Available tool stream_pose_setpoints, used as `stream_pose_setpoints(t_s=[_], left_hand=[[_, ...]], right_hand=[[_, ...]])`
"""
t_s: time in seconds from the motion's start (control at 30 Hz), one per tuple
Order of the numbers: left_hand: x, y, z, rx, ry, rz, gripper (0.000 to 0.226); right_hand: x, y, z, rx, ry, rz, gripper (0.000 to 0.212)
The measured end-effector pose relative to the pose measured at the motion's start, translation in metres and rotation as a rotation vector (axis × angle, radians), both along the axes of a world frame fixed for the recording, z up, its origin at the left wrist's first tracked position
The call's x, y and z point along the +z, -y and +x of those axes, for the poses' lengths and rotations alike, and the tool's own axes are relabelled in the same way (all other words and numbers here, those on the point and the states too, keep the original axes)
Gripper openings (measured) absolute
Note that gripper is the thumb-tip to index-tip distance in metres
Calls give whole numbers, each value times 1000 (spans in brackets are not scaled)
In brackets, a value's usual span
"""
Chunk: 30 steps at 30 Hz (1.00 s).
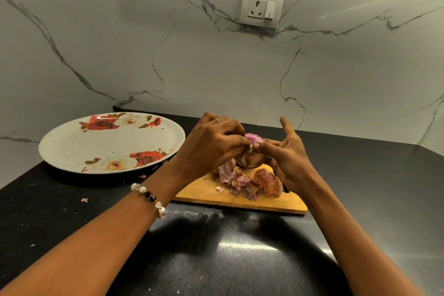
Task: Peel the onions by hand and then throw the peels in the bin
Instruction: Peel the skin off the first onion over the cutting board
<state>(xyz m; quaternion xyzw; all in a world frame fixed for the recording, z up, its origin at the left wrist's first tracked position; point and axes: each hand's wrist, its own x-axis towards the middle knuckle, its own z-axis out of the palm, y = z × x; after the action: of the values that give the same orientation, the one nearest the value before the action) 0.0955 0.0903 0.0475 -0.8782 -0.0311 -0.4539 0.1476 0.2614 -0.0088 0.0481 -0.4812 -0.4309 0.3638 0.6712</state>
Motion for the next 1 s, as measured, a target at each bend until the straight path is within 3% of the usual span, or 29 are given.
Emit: stream_pose_setpoints(t_s=[0.1, 0.33, 0.7, 0.8, 1.0], left_hand=[[2, 2, 0, -5, -30, 139, 17], [1, 8, 4, 9, -87, 273, 22], [-6, 10, 9, 60, -10, 132, 33], [-7, 8, 10, 58, 16, 74, 22], [-7, 8, 13, 53, 72, -138, 27]], right_hand=[[0, 1, -1, 10, 34, -6, 118], [-4, 1, 2, 13, 56, -23, 114], [-2, 0, -1, 5, 30, 11, 119], [-1, 0, -1, 13, 26, 22, 119], [0, 0, -3, 25, 12, 42, 121]])
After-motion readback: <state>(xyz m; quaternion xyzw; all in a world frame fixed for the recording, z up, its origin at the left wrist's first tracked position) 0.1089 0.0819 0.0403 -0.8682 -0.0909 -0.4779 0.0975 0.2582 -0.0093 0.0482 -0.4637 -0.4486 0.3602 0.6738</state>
